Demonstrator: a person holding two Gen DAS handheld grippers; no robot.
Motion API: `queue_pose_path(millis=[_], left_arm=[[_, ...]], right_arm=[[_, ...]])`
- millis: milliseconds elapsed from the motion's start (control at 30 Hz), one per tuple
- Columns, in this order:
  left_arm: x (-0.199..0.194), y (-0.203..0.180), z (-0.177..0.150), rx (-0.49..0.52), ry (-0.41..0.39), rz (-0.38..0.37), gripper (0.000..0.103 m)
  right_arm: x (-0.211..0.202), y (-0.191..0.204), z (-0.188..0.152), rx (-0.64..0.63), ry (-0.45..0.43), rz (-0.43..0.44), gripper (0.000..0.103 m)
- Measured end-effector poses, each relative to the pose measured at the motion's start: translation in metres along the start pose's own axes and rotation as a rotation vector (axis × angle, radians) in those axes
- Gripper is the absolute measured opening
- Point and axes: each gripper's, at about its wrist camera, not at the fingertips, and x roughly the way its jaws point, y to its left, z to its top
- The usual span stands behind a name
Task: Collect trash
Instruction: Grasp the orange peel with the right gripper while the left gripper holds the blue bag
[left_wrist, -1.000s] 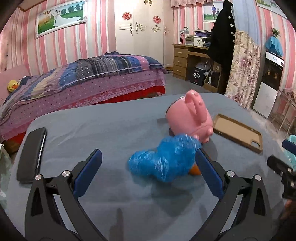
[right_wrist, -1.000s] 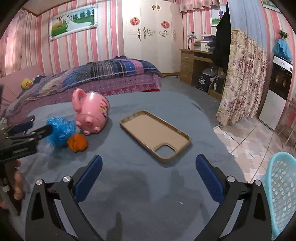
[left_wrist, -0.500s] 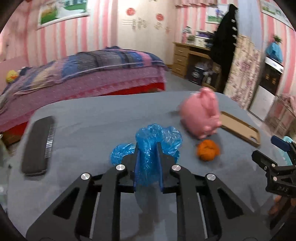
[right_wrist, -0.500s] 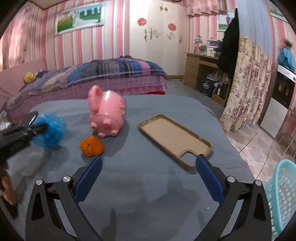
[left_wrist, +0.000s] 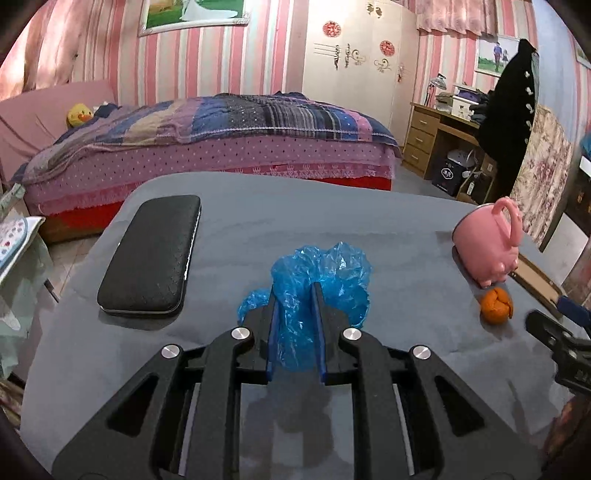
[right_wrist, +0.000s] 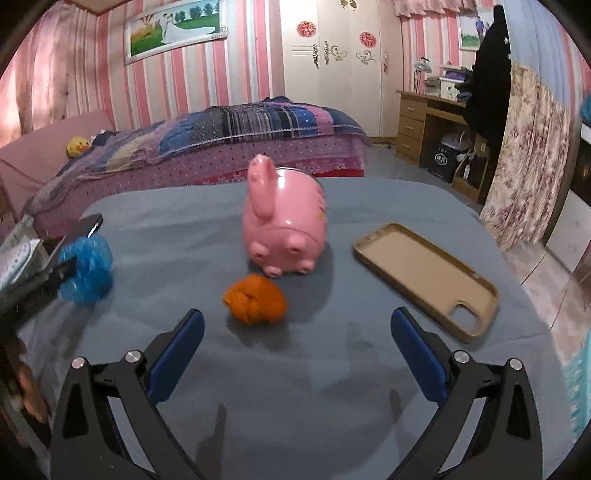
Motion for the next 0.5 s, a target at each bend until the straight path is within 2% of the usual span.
queue_pose_path(millis=[167,200,267,333,400,500], left_arm=[[0.004,0.002,0.001,-0.011,0.026,0.003,0.015],[0.004,0.002,0.001,-0.012,0.03,0.007,0.016],[0.006,0.001,0.003,-0.008,0.033,0.014,0.015],[0.006,0.001,0.003,-0.003,0.032,0.019,0.016],[0.008,0.001,0.005,-0.004,0.033,0.017,0.016],[0.008,0.002,0.004,-0.009,0.035,0.012,0.016]], right_arm=[[0.019,0.015,0.005,-0.047,0.052,0.002,0.097],[0.022,0.016,0.006,-0.052,0.058,0.009,0.094],[0.028,0.02,0.007,-0.07,0.078,0.027,0.085],[0.036,0.023,0.007,-0.089,0.113,0.042,0.063],[0.039,0.025,0.006,-0.099,0.131,0.047,0.049],[0.035,0.025,0.005,-0.098,0.109,0.068,0.038]])
